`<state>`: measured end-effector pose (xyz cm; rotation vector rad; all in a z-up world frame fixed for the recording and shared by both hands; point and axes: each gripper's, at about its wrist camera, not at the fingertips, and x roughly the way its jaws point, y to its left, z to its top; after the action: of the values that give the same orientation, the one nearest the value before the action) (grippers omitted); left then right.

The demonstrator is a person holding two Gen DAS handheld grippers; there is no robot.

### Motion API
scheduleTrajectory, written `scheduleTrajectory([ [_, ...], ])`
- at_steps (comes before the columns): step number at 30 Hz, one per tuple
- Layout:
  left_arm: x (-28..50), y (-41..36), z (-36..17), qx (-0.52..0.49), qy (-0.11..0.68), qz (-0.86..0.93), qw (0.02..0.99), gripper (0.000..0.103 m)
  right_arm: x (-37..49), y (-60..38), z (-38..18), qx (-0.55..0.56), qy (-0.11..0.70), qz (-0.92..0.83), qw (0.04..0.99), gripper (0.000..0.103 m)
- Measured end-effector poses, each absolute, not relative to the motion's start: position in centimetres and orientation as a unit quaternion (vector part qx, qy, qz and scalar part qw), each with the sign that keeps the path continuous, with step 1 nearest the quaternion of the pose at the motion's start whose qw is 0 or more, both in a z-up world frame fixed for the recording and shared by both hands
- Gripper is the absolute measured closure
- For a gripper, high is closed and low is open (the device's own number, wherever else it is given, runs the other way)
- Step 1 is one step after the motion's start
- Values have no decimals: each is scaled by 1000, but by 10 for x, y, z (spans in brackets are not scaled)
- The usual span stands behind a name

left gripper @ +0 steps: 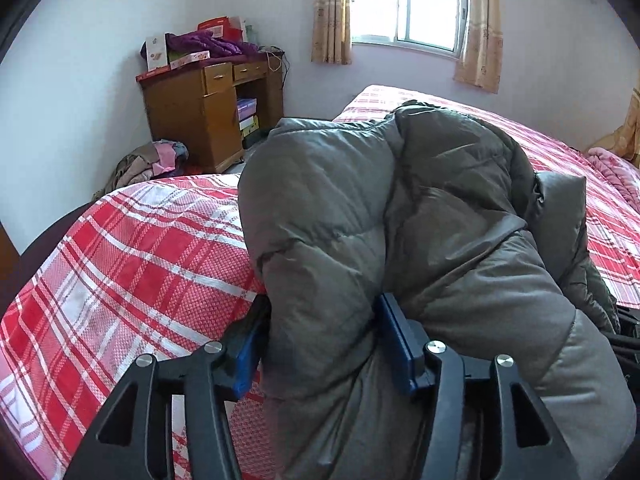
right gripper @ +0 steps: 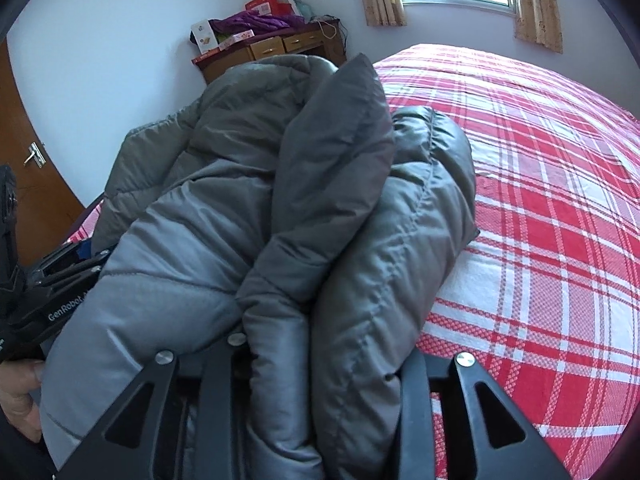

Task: Fold large clothes

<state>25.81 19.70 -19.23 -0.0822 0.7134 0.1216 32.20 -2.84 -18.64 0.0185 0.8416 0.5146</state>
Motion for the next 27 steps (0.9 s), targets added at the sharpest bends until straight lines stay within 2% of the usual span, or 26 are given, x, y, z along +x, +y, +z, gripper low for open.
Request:
scheduleTrajectory([
  [3,258,198,-193,-43,350,61,934,44,318,-27,-186,7,405,243,881,69],
  [7,259,206,-193,-55,349,73,933,32,316,-24,-185,4,406,236,883,64],
  [8,257,208,-192,-57,348,79,932,28,316,-24,-185,4,407,234,883,59],
  [11,244,213,-181,-59,350,96,930,28,317,-27,-178,3,407,217,887,46],
  [14,219,216,-158,-61,326,109,937,27,308,-35,-164,3,407,210,889,41],
  [18,187,212,-130,-58,299,109,946,24,282,-42,-138,-2,373,207,904,24],
  [25,130,199,-88,-72,254,102,959,22,227,-52,-95,-24,329,175,928,24],
  [27,122,196,-78,-74,242,97,963,21,205,-55,-76,-23,304,177,936,21],
])
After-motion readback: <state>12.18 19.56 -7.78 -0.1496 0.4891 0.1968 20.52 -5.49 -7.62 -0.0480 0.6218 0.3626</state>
